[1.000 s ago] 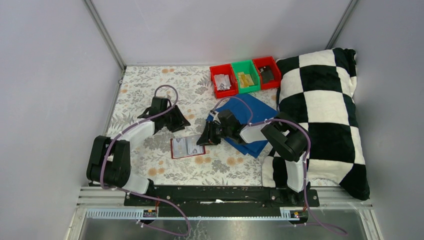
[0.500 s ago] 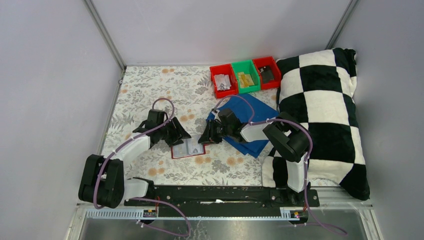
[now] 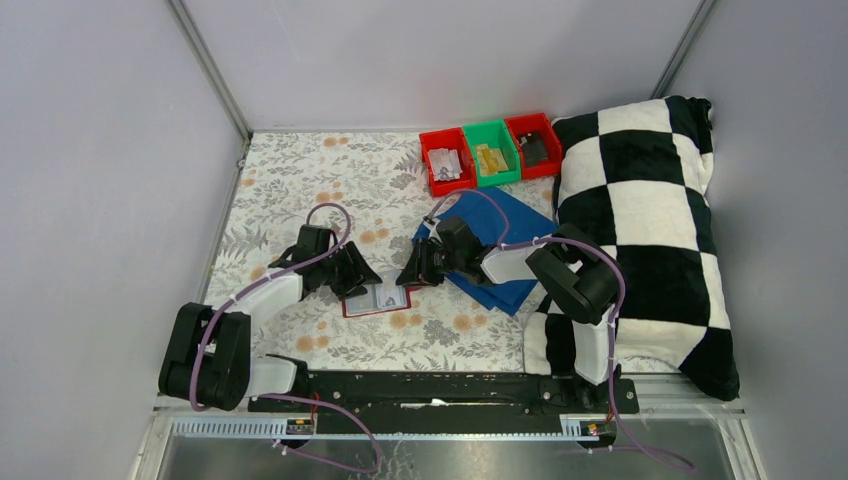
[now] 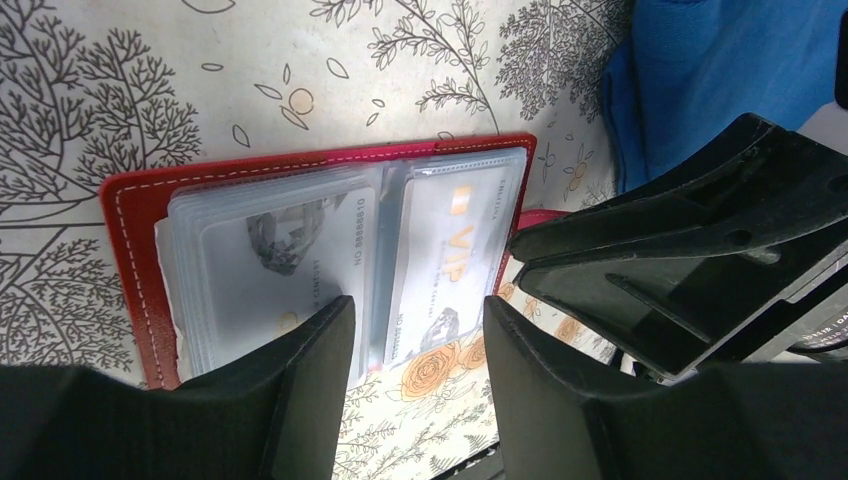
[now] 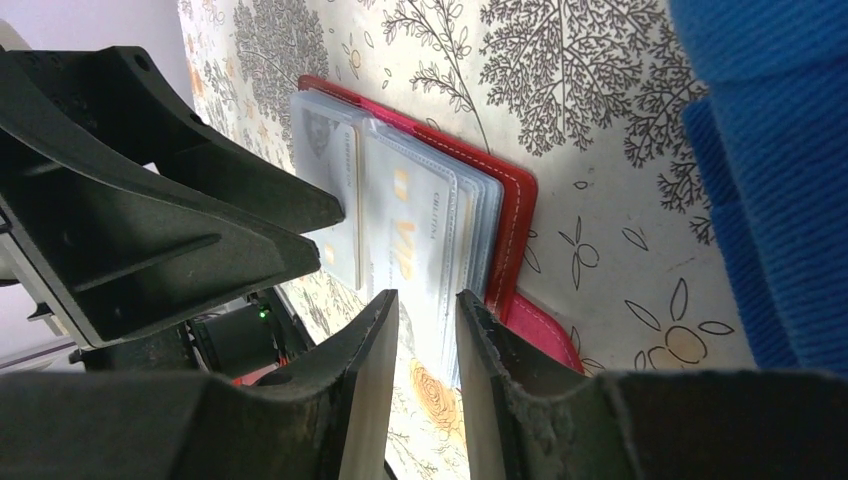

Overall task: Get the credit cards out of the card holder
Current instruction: Remove the credit card from the card holder.

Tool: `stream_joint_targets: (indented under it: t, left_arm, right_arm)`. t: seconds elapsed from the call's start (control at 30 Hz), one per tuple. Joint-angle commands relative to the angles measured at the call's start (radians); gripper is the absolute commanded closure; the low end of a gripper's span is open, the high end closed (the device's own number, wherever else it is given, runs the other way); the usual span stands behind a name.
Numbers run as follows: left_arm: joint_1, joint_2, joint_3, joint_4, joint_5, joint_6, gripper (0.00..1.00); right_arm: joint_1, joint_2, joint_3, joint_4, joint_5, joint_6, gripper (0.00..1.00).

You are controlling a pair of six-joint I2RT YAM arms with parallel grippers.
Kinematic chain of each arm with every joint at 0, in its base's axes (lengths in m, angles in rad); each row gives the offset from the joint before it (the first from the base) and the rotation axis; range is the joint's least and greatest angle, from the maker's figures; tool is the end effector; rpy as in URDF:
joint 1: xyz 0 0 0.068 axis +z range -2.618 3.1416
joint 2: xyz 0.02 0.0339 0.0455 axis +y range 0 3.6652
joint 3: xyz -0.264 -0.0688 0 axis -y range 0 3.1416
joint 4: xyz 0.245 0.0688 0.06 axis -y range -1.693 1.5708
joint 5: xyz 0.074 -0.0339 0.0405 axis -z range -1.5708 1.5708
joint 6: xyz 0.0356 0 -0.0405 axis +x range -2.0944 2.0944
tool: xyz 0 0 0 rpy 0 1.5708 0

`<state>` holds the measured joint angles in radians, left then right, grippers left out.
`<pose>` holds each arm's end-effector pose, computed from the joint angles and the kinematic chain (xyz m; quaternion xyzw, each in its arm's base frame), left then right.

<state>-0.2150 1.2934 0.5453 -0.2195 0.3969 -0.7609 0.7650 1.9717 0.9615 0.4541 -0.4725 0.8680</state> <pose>0.2205 -0.0622 0.1567 -0.1960 0.9173 -0.3028 0.1690 0.2729 0.2845 0.1252 -0.0698 0.8545 0.4843 0.1744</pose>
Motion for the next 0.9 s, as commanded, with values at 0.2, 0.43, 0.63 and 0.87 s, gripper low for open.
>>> stream_joint_targets:
  t: [0.2,0.43,0.63,0.87]
  left_arm:
    - [0.005,0.017,-0.038,0.089,0.06,0.001,0.46]
    - [0.005,0.021,-0.052,0.118,0.087,-0.009,0.45]
    - [0.005,0.067,-0.063,0.13,0.077,-0.013,0.46]
    - [0.005,0.076,-0.064,0.125,0.062,-0.013,0.46]
  right_arm:
    - [-0.006,-0.053,0.016,0.053,-0.031,-0.018,0.65]
    - [-0.001,-0.037,0.022,0.055,-0.054,-0.02,0.64]
    - [0.004,-0.021,0.026,0.058,-0.072,-0.021,0.64]
    - [0.007,0.003,0.035,0.05,-0.083,-0.024,0.64]
